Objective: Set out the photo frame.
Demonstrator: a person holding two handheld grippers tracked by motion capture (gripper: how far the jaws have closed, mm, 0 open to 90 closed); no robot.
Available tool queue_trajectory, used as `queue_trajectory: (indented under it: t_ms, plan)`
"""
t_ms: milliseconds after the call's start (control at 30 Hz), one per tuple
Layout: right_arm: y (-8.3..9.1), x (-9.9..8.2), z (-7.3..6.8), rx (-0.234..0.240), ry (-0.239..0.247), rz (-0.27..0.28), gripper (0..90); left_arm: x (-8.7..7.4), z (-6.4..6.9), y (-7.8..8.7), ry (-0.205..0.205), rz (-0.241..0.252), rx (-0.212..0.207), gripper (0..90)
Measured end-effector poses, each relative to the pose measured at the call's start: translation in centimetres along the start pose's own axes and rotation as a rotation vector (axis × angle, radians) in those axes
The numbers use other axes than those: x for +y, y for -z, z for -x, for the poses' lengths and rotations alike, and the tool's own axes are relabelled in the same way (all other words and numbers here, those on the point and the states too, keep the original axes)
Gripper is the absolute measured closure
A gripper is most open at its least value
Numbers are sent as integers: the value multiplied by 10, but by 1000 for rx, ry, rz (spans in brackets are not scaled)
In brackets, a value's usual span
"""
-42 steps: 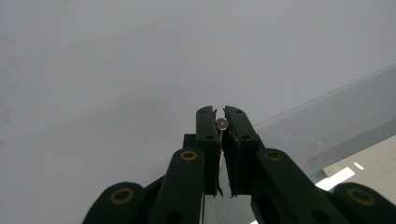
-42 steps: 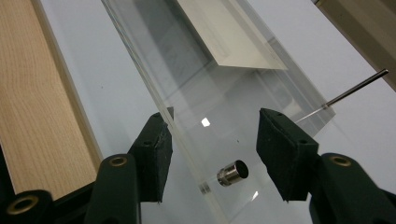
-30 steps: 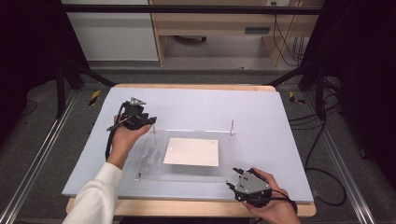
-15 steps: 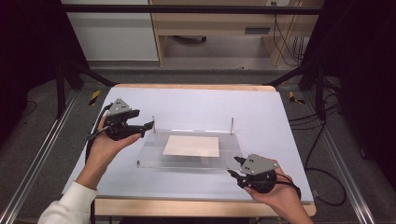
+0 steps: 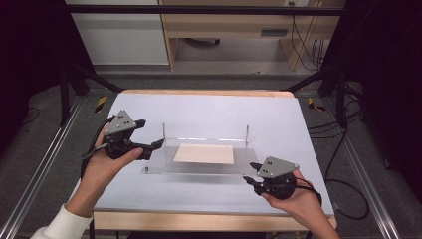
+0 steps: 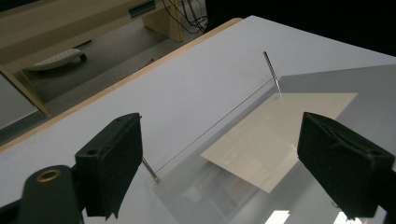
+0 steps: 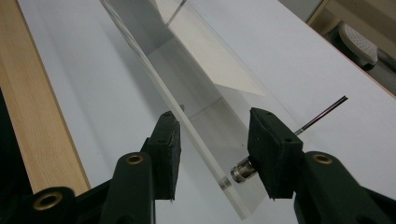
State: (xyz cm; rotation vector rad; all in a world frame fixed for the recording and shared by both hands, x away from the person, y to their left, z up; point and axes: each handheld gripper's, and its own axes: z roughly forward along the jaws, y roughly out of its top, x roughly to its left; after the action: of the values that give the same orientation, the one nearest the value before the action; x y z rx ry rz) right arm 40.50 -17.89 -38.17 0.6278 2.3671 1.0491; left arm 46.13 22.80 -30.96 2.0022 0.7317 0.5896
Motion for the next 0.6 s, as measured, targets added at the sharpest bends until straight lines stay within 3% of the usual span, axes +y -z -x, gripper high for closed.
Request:
queue_trajectory:
  t_ms: [367,533,567,600]
  plan:
    - [1,6,8,21,-19,1,551,-2,19,16,-90,14,-11,155]
    - [2,7,11,27,-30,3,552,-4,32,21,-148,13,-27,167]
    - [2,8,11,29,-29,4,552,-5,37,22,-187,3,-35,169]
    - [2,8,12,31,-29,5,552,-6,39,22,-200,2,-34,171]
